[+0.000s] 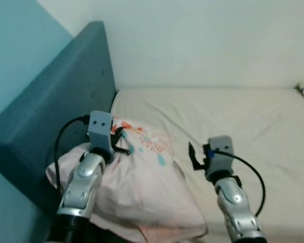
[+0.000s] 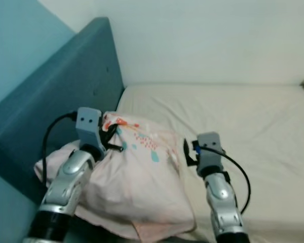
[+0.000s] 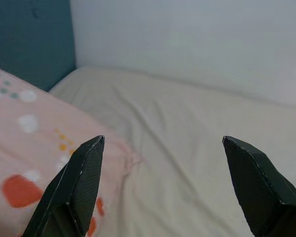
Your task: Clean up the room
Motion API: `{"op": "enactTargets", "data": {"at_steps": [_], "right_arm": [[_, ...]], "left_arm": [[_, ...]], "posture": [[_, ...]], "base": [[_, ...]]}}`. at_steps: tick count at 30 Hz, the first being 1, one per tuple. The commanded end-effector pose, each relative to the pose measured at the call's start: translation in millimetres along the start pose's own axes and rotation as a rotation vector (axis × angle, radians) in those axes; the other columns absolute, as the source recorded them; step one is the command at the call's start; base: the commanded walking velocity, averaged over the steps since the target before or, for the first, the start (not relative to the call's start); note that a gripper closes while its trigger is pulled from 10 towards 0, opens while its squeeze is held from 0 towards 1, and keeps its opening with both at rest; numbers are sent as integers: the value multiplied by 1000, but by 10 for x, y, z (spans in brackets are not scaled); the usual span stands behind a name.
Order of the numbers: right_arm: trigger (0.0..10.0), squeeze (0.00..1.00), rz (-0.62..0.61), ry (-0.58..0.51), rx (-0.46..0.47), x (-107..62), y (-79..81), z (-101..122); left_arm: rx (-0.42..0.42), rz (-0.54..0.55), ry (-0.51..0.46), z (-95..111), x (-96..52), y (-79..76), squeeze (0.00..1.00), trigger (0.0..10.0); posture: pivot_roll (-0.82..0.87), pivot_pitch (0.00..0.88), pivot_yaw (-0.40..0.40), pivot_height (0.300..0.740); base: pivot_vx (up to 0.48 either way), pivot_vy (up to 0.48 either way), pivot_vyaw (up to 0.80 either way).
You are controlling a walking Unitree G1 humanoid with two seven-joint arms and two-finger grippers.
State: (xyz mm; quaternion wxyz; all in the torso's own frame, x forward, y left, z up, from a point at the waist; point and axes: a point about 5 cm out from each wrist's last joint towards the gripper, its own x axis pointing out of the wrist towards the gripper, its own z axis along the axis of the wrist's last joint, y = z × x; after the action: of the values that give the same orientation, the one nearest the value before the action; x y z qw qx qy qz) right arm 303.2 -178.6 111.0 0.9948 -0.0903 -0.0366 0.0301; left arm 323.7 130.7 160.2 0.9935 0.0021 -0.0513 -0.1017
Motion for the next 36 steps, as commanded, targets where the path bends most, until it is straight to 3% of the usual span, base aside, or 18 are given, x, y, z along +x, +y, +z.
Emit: {"op": "enactTargets", "data": {"at_steps": [1, 12, 15, 17, 18, 21, 22, 25, 29, 34, 36], "right_arm": [[10000, 0, 25, 21, 21, -15, 87, -46], [10000, 0, 21, 0, 10, -2, 75, -16], [10000, 0, 7, -6, 3, 18, 56, -2], [10000, 0, -2, -2, 1, 46, 43, -7], [10000, 0, -2, -2, 1, 46, 43, -7], [10000, 0, -3, -5, -15, 86, 29, 9], [10000, 0, -3, -5, -15, 86, 29, 9], [10000, 0, -28, -30, -27, 155, -34, 86], [10000, 0, -37, -38, -31, 186, -66, 112], [10000, 0, -38, -41, -32, 195, -72, 119], [10000, 0, -32, -41, -33, 188, -60, 112]], "left_arm": [[10, 26, -61, 106, -2, 76, 0, 10000], [17, 32, -44, 86, 34, 89, 0, 10000], [55, -17, -23, 69, 128, 11, 0, 10000], [103, -94, -32, 131, 314, -139, 0, 10000], [103, -94, -32, 131, 314, -139, 0, 10000], [110, -112, -78, 329, 560, -262, 0, 10000], [110, -112, -78, 329, 560, -262, 0, 10000], [67, -155, -196, 696, 757, -456, 0, 10000], [36, -176, -274, 930, 843, -614, 0, 10000], [14, -132, -323, 1066, 891, -638, 0, 10000], [59, -25, -282, 996, 929, -537, 0, 10000]], "posture": [[27, 48, 5, 740], [26, 49, 5, 740], [36, 62, -4, 740], [40, 72, -3, 740], [40, 72, -3, 740], [39, 87, 9, 740], [39, 87, 9, 740], [38, 96, 22, 740], [38, 96, 23, 740], [36, 96, 24, 740], [33, 100, 23, 740]], "base": [[274, 0, 0], [0, 0, 0], [0, 0, 0], [0, 0, 0], [0, 0, 0], [0, 0, 0], [0, 0, 0], [0, 0, 0], [0, 0, 0], [0, 0, 0], [0, 0, 0]]}}
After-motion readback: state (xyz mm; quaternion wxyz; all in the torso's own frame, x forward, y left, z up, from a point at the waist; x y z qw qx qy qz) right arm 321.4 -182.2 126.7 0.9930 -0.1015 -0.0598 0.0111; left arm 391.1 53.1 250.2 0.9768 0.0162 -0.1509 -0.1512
